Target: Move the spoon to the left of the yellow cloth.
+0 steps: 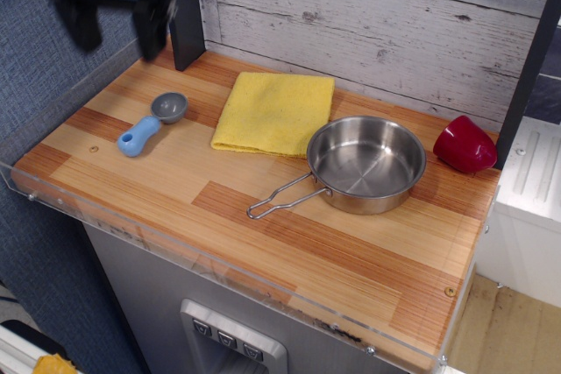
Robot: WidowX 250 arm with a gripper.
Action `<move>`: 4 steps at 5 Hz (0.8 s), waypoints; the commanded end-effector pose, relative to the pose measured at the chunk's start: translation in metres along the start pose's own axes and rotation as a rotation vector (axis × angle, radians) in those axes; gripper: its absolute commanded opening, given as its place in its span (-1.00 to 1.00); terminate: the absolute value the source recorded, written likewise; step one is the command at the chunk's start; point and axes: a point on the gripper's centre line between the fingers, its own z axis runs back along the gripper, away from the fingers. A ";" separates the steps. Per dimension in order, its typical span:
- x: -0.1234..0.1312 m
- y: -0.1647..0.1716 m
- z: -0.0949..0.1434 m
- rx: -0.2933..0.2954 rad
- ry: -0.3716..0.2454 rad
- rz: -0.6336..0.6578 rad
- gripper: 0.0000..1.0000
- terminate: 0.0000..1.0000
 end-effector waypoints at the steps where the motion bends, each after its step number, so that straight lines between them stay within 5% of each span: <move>1: -0.002 -0.071 0.012 -0.073 0.028 -0.038 1.00 -1.00; 4: 0.000 -0.086 0.002 -0.072 -0.007 -0.166 1.00 -1.00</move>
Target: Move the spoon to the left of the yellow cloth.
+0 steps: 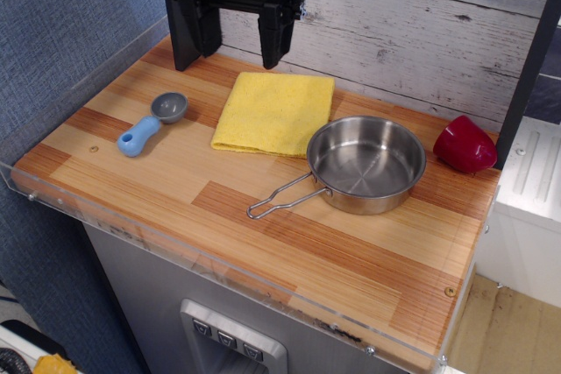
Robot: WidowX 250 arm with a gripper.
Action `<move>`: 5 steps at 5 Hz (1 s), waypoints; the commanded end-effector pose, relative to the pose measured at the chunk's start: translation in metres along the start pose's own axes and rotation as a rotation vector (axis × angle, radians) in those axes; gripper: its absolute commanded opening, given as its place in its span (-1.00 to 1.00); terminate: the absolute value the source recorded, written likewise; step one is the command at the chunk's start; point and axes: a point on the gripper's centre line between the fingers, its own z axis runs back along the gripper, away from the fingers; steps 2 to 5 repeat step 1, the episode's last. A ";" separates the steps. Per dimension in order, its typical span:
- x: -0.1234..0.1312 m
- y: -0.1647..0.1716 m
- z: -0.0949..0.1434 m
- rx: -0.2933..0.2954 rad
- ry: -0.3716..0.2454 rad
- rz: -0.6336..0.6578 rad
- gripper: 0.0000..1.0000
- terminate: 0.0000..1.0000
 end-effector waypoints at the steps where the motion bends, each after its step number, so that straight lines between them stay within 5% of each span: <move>1: -0.008 0.001 0.011 0.002 -0.022 -0.003 1.00 1.00; 5: -0.008 0.001 0.011 0.002 -0.022 -0.003 1.00 1.00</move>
